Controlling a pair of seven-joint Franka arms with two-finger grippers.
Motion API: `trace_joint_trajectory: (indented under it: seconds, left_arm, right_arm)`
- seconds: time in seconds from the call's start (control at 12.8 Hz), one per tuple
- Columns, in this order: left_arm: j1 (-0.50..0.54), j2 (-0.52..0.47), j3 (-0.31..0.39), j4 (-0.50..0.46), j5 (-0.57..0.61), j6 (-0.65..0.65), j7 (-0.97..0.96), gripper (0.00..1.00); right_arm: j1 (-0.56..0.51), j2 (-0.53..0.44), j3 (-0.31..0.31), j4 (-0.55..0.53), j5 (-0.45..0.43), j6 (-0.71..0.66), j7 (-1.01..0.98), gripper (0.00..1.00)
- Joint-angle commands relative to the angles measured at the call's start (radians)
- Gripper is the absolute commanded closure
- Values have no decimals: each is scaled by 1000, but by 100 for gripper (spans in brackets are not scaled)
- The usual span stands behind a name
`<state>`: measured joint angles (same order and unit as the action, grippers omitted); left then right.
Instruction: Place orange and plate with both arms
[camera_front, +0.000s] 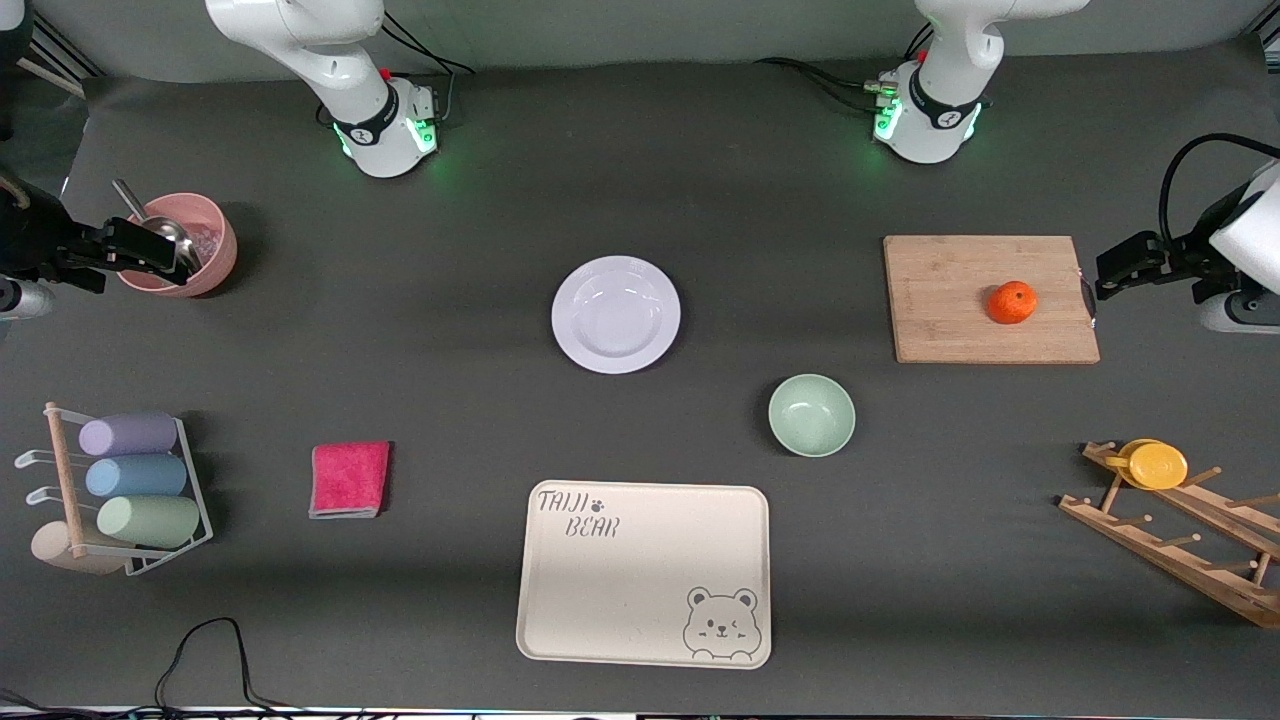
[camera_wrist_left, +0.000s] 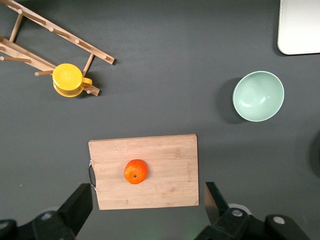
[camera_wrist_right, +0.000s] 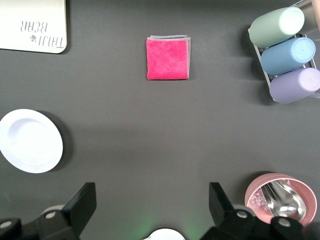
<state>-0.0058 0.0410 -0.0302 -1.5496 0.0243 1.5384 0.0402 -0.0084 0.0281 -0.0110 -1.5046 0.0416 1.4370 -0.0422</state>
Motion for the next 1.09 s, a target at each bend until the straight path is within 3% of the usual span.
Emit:
trace_joint_trajectory:
  seconds: [0.0,0.7,0.86,1.01]
  left_arm:
    - [-14,-13,6,0,-1,-21,-20,0]
    - [33,-38,25,-17,0,-67,65,0]
    - [81,-96,26,-96,6,-46,105,0]
    - [128,-211,29,-249,12,9,176,0]
  right_arm:
    - [2,1,-4,14,18,-26,-18,0]
    - [7,4,0,14,20,-26,-18,0]
    - [10,4,2,15,18,-26,-18,0]
    - [10,4,2,14,18,-26,-18,0]
